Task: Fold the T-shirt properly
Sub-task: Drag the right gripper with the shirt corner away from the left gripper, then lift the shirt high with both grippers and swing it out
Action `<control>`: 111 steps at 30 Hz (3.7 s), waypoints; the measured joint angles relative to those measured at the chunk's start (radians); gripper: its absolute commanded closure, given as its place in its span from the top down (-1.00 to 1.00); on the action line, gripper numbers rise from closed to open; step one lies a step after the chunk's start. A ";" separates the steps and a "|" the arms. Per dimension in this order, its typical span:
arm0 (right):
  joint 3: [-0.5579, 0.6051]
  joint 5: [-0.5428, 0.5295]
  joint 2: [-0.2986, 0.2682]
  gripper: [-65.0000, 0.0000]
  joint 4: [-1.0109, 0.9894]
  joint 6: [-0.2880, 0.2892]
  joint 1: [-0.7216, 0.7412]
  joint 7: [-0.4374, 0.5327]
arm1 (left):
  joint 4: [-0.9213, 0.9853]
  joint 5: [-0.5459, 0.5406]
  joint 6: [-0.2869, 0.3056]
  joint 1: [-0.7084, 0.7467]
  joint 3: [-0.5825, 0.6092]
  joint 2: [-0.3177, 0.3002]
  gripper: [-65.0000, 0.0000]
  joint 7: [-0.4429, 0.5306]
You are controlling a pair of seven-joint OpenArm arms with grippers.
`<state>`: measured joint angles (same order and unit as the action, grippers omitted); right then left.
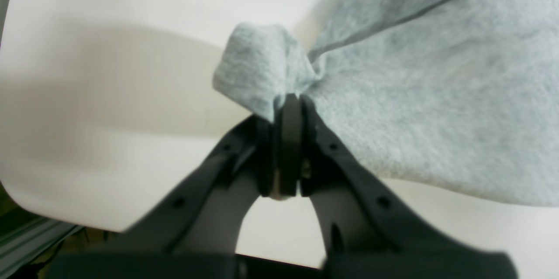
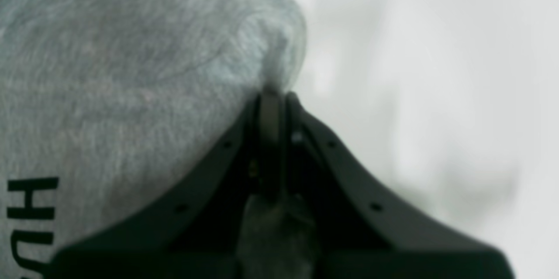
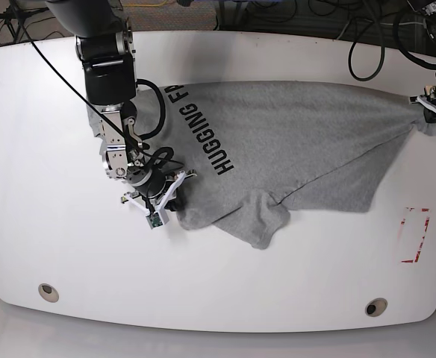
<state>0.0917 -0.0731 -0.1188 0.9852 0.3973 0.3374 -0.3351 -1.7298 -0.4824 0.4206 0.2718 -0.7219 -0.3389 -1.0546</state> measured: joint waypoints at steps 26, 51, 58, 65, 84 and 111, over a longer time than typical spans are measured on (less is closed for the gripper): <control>-0.040 0.013 -0.076 -1.00 0.558 0.014 -0.114 -0.306 | -0.011 0.014 -0.002 -0.258 0.054 0.001 -1.00 -0.013; -0.051 0.002 -0.298 -1.00 0.488 0.079 0.353 -0.350 | -0.093 0.001 -0.232 -0.861 0.272 0.025 -1.00 -0.018; -0.047 -0.003 -0.333 -1.00 0.473 0.130 0.481 -0.421 | -0.092 -0.004 -0.263 -1.009 0.277 0.061 -1.00 -0.025; -0.046 -0.011 -0.366 -1.00 0.474 0.166 0.633 -0.457 | -0.041 0.001 -0.264 -1.151 0.309 0.058 -1.00 -0.022; -0.052 -0.010 -0.425 -1.00 0.491 0.205 0.698 -0.477 | 0.045 0.061 -0.264 -1.245 0.331 0.059 -1.00 -0.019; -0.392 -0.003 -0.277 -1.00 0.921 0.207 -0.143 -0.508 | -0.114 -0.111 -0.264 -0.662 0.247 0.040 -1.00 -0.021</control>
<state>-0.3000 -0.0757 -0.3958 1.9060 0.6041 0.1947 -0.8433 -1.8442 -0.5934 0.1570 -0.3904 -0.4751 -0.2993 -1.0756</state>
